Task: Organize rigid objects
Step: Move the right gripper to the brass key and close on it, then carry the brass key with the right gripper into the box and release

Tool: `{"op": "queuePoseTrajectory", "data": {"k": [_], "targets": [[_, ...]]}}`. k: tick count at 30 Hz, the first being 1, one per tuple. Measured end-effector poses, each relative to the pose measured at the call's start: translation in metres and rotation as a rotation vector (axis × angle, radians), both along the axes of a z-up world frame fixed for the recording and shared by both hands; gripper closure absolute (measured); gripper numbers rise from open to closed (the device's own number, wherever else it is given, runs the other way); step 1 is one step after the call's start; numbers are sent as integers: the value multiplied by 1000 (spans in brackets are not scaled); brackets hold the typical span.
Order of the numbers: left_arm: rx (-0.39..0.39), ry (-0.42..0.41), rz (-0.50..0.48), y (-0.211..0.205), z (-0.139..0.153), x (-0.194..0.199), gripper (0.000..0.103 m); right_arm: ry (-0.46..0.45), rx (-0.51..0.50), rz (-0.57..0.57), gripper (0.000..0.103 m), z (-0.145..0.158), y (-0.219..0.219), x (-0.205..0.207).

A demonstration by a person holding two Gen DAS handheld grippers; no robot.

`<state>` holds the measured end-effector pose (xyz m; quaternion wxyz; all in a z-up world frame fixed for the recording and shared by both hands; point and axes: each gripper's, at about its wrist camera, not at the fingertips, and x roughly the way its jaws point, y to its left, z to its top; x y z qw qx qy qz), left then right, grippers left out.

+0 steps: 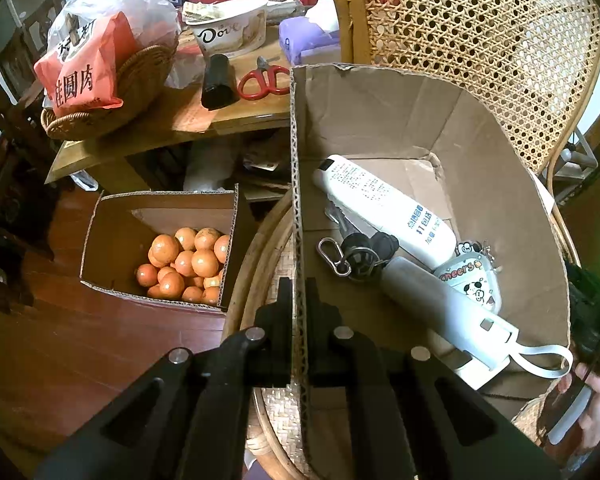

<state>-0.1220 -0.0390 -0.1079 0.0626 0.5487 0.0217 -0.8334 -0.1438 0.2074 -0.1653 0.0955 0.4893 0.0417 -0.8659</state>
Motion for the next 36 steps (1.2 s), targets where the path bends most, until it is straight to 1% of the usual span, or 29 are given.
{"op": "queuePoseTrajectory", "data": {"k": [2,4,7,9,11,12,16,20,25,29,32,36], "targets": [[0,-1,0,0,0,0,97,-10,18,11,71,0,-4,3],[-1,-1,-1,0,0,0,97,-32,5,13,72,2,-3,4],[1,0,-2,0,0,0,97,-65,-44,-3,73,5,2,9],[1,0,-3,0,0,-1,97,-60,-85,4,78,10,4,14],[-1,2,-2,0,1,-1,97,-50,-141,25,92,19,6,18],[-3,3,-1,1,1,-1,97,-55,-155,31,92,22,6,20],[-3,4,-2,2,2,0,97,-38,-102,59,92,22,0,28],[-1,8,-4,2,4,1,97,-31,-122,39,92,25,2,29],[0,9,-1,1,5,1,97,17,-211,38,93,47,7,34],[6,12,-1,0,6,1,98,48,-307,13,92,62,9,36],[1,15,-9,3,7,2,98,69,-391,28,93,75,6,37],[-9,13,-14,4,7,4,98,129,-474,61,92,94,-4,44]]}}
